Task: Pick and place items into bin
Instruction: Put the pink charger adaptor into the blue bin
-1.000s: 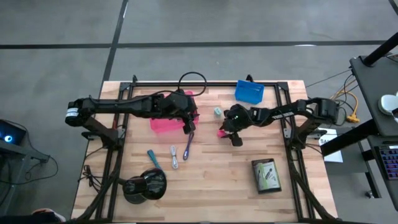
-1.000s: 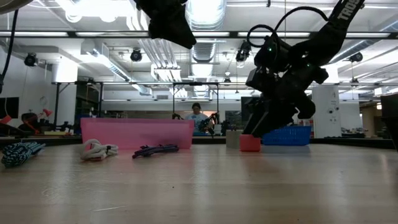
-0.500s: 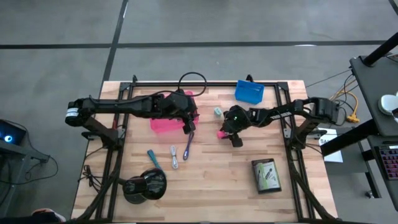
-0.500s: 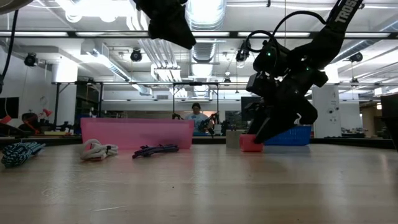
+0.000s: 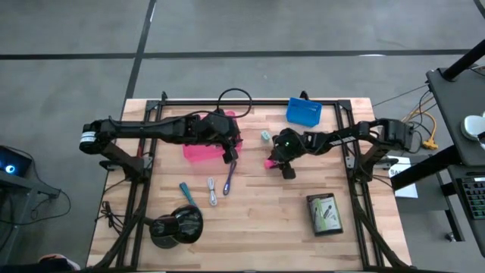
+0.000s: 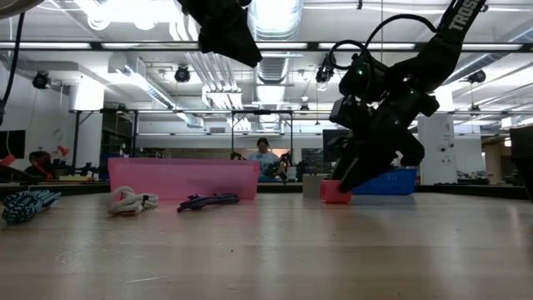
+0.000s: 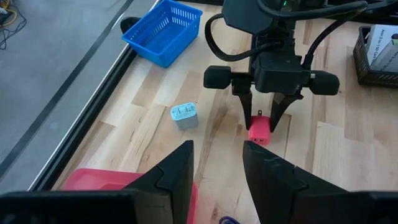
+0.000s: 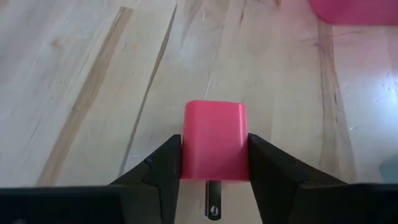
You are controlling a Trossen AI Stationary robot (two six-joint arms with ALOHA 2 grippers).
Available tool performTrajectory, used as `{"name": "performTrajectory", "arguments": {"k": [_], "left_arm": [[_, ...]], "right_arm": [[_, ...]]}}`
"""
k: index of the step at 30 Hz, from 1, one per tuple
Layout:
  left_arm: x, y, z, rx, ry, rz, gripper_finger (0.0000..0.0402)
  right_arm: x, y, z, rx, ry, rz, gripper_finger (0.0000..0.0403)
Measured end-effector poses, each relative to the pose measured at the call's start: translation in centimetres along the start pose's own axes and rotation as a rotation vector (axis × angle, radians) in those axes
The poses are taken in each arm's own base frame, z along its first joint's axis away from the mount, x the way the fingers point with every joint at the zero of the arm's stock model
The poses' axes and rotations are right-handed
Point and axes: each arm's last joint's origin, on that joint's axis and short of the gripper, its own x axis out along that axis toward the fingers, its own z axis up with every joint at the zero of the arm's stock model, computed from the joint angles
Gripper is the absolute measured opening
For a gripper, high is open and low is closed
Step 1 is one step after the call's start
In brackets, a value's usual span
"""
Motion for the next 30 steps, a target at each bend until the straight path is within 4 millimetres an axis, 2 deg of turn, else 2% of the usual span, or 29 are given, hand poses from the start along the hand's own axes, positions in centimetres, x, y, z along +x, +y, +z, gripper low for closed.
{"name": "performTrajectory", "arguments": {"k": [5,12,20,26,30], "left_arm": [[0.0,0.0,0.0,0.000,0.000,0.000,0.0123],[-0.3,0.1,0.1,-0.002,-0.007,-0.001,0.0123],[-0.5,0.1,0.2,0.000,-0.015,-0.004,0.0123],[-0.5,0.1,0.1,0.004,-0.014,-0.004,0.0123],[-0.5,0.1,0.1,0.005,-0.014,-0.004,0.0123]], "right_arm": [[-0.7,-0.1,0.9,0.060,-0.033,-0.012,0.0141],[-3.3,-0.3,3.4,0.047,-0.082,-0.063,0.0141],[-8.0,-0.2,5.2,0.049,-0.059,-0.290,0.0141],[-11.8,-0.2,5.4,0.080,-0.067,-0.500,0.0141],[-13.6,-0.8,4.9,0.144,-0.078,-0.578,0.0141]]}}
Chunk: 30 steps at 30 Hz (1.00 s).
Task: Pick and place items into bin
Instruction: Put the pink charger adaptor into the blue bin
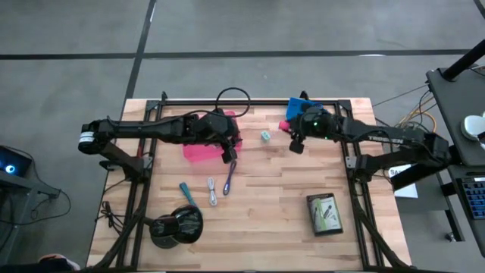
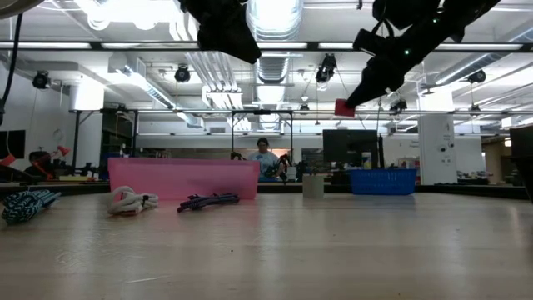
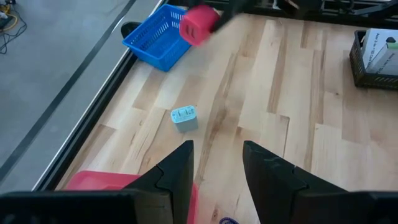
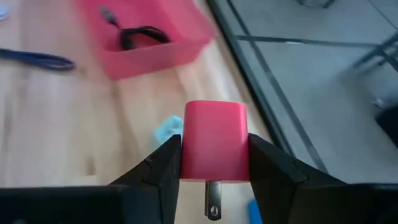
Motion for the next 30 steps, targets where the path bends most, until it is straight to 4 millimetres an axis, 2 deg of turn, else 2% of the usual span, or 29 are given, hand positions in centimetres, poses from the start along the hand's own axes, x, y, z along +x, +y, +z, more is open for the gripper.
{"name": "performTrajectory", "arguments": {"k": [5,11,16,22,30], "left_arm": [[0.0,0.0,0.0,0.001,0.000,0.000,0.0123],[0.0,0.0,0.0,0.001,0.000,0.000,0.0123],[0.0,0.0,0.0,0.002,-0.001,0.001,0.0123],[0.0,0.0,0.1,-0.001,-0.010,0.000,0.0123],[0.1,0.0,0.0,0.023,-0.008,0.001,0.0123]], "right_arm": [[-0.1,-2.1,-0.8,0.045,0.042,-0.068,0.0141],[0.8,-5.1,-2.3,0.105,0.122,-0.160,0.0141],[1.8,-7.9,-3.9,0.221,0.165,-0.225,0.0141],[3.6,-10.5,-6.3,0.360,0.205,-0.155,0.0141],[7.0,-12.8,-7.8,0.423,0.308,-0.145,0.0141]]}}
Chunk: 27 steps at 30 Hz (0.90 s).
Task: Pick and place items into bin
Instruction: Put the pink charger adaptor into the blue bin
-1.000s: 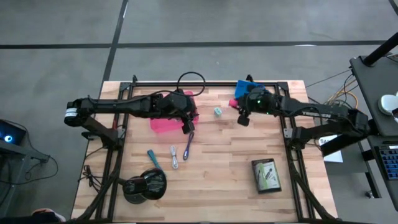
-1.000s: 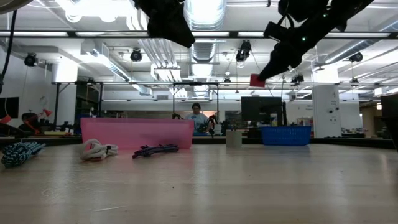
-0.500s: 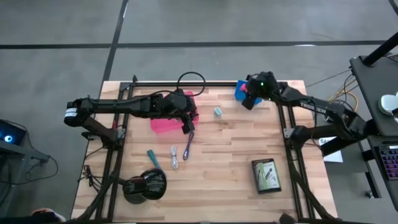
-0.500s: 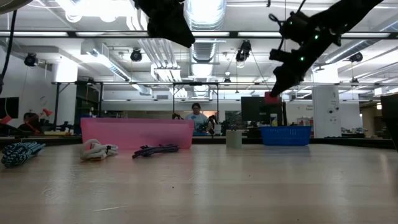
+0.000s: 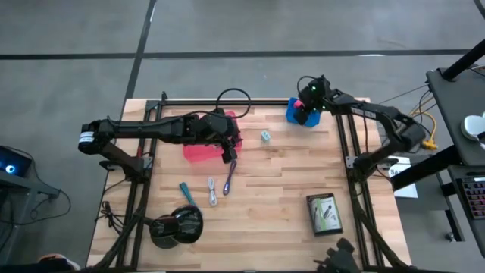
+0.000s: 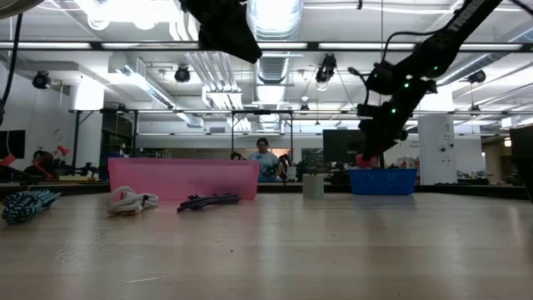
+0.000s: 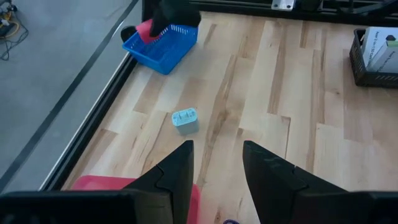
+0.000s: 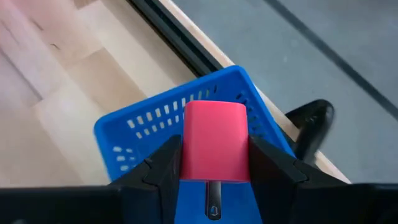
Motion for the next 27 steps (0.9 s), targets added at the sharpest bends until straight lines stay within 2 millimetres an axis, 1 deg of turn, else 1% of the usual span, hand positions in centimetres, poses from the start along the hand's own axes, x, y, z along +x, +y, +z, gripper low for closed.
{"name": "performTrajectory", "arguments": {"k": [6,9,12,16,23,27], "left_arm": [[0.0,0.0,0.0,0.000,0.000,0.000,0.0123],[0.0,0.0,0.0,0.000,0.000,0.000,0.0123],[0.0,0.0,0.0,0.000,0.000,0.000,0.0123],[0.0,0.0,0.0,-0.001,-0.003,-0.001,0.0123],[0.0,0.0,0.0,-0.001,-0.002,-0.001,0.0123],[0.0,0.0,0.0,-0.002,-0.002,-0.001,0.0123]], "right_arm": [[2.4,-0.3,0.9,0.004,0.065,0.021,0.0141],[3.2,-0.4,1.1,0.007,0.111,0.031,0.0141],[3.4,-0.5,1.3,0.009,0.151,0.039,0.0141],[3.4,-0.5,1.5,0.007,0.162,0.042,0.0145],[1.9,-0.5,2.0,0.007,0.130,0.029,0.0187],[1.0,-0.5,2.2,0.021,0.116,0.024,0.0202]]}}
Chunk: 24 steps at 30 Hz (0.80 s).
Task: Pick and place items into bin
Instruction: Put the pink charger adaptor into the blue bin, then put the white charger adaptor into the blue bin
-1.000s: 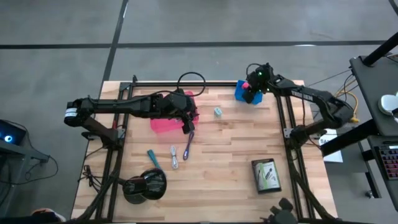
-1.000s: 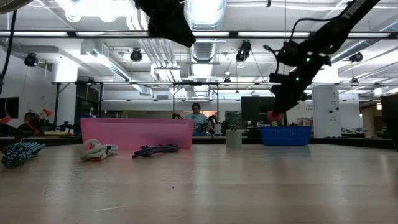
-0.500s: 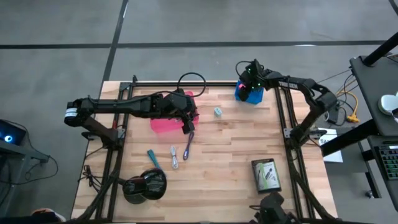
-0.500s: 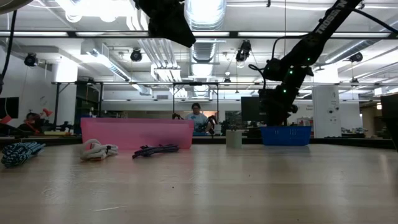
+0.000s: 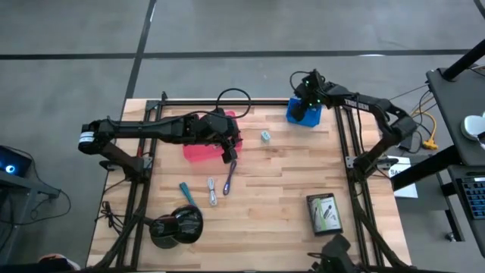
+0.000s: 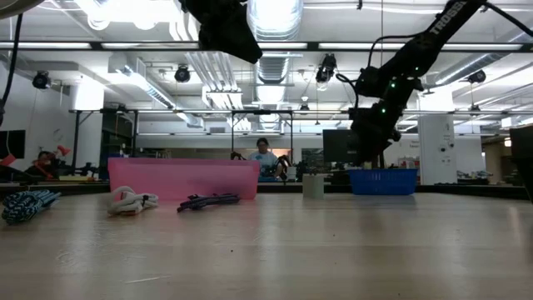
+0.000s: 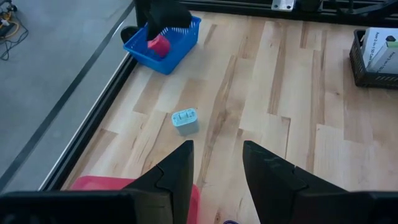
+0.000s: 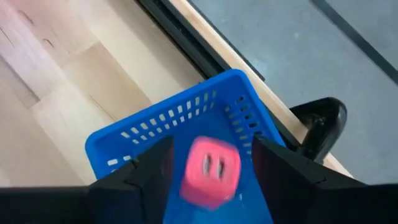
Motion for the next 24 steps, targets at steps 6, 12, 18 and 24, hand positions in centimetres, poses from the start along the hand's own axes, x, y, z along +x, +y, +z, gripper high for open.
{"name": "performTrajectory", "arguments": {"k": [6,12,18,24], "left_arm": [[0.0,0.0,0.0,0.000,0.000,0.000,0.0123],[0.0,0.0,0.0,-0.001,0.001,0.000,0.0123],[0.2,0.0,-0.3,0.002,0.012,0.000,0.0123],[0.2,0.0,-0.4,0.003,0.015,0.001,0.0123]], "right_arm": [[-0.8,0.1,0.0,0.056,-0.008,-0.001,0.0206],[-1.4,1.3,0.4,0.057,-0.045,0.140,0.0207],[-1.4,4.3,0.7,-0.018,-0.051,0.274,0.0207],[-1.9,8.6,0.7,-0.112,-0.048,0.347,0.0207]]}}
